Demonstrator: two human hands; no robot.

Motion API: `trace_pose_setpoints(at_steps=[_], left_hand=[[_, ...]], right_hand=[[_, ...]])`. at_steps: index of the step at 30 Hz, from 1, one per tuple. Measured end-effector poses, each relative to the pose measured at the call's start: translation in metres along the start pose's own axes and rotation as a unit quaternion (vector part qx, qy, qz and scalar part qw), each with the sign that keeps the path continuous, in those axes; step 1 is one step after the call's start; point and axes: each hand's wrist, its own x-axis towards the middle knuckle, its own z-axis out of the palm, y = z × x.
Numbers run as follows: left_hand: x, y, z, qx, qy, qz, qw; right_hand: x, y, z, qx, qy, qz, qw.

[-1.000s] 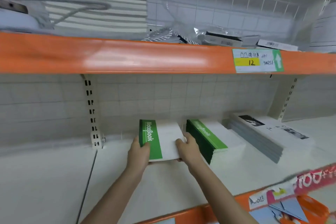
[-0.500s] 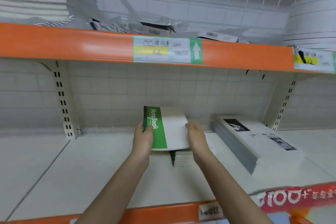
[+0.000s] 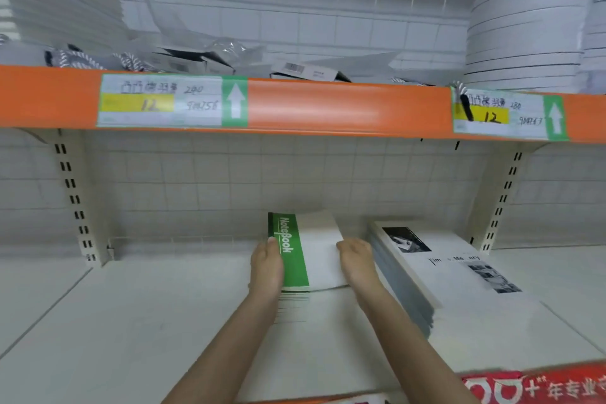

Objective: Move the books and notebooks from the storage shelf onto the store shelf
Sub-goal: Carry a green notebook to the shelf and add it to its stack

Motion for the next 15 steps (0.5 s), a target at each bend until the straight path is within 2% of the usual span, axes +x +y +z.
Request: trace_pose_setpoints(at_steps=[3,7,12,15], left_hand=[[0.023,-0.024,0.007,0.03,0.006,-0.026,0.999],[0.011,-0.014,0.008,0.033,-0.004,-0.035,0.999],[0.028,-0.036,0.014,0.044,-0.007,-0.028,0.999],[0.017,-0.026,0.013,0.056,-0.005,-0.012,0.998]], right_hand=[[0.003,0.01,0.002,0.001,-0.017,-0.009,1.0],[0.009,0.019,-0.002,-0.025,-0.048,-0.003,0.999],[0.011,0.025,-0.005,-0.073,-0.068,-0.006,0.995],[0.009,0.027,-0.003,-0.078,-0.071,-0.001,0.994]])
